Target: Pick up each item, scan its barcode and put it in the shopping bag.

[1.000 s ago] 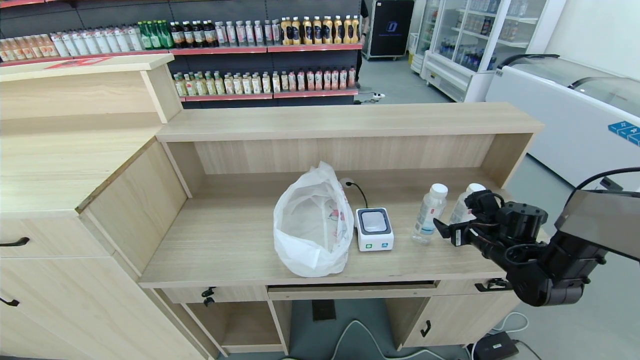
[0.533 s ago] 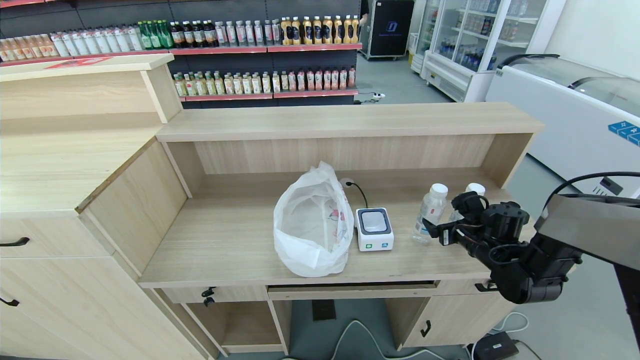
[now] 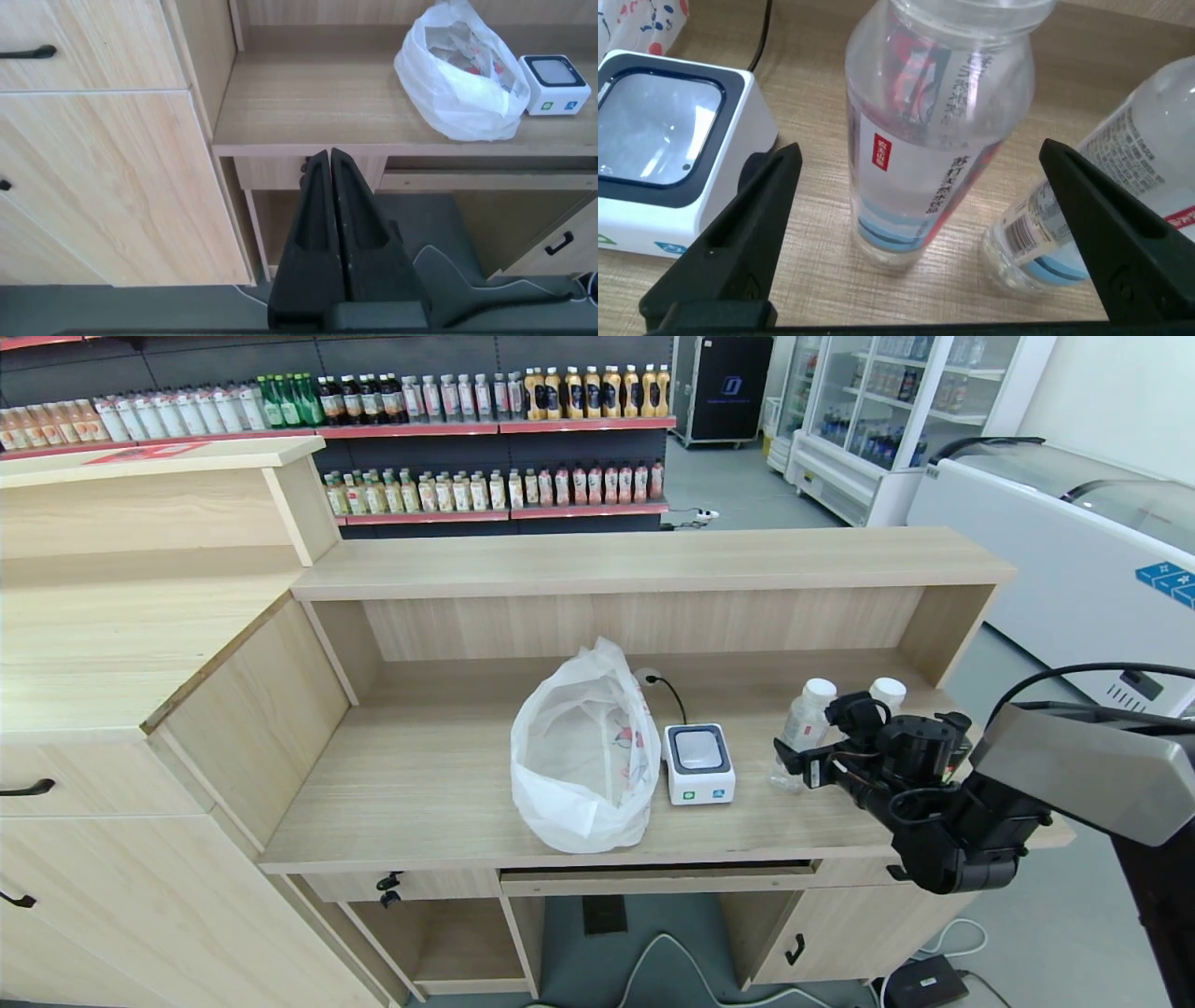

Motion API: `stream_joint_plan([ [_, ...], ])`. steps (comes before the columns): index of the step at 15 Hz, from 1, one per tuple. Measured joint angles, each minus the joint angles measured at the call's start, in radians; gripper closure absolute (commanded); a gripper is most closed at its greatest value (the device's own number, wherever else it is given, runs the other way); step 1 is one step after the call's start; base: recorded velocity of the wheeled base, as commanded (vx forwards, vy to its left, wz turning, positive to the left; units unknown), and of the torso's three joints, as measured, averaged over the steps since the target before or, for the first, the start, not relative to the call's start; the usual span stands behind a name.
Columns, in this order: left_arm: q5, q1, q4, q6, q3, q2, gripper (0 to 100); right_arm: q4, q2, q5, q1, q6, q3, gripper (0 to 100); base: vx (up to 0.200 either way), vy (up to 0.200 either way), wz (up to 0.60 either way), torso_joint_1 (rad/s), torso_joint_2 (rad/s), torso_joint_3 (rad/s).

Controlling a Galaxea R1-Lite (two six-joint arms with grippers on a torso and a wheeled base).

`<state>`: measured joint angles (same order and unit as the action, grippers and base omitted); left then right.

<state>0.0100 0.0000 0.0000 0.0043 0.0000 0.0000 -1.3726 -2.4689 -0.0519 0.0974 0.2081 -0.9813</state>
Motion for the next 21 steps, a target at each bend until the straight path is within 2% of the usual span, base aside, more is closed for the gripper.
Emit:
stream_joint_plan([
  [21, 0.0, 0.0, 0.0, 0.0, 0.0, 0.0, 100, 0.007, -0.115, -0.002, 0.024, -0.001, -0.18, 0, 0.0, 0.0, 0.0, 0.0, 0.0, 0.0],
])
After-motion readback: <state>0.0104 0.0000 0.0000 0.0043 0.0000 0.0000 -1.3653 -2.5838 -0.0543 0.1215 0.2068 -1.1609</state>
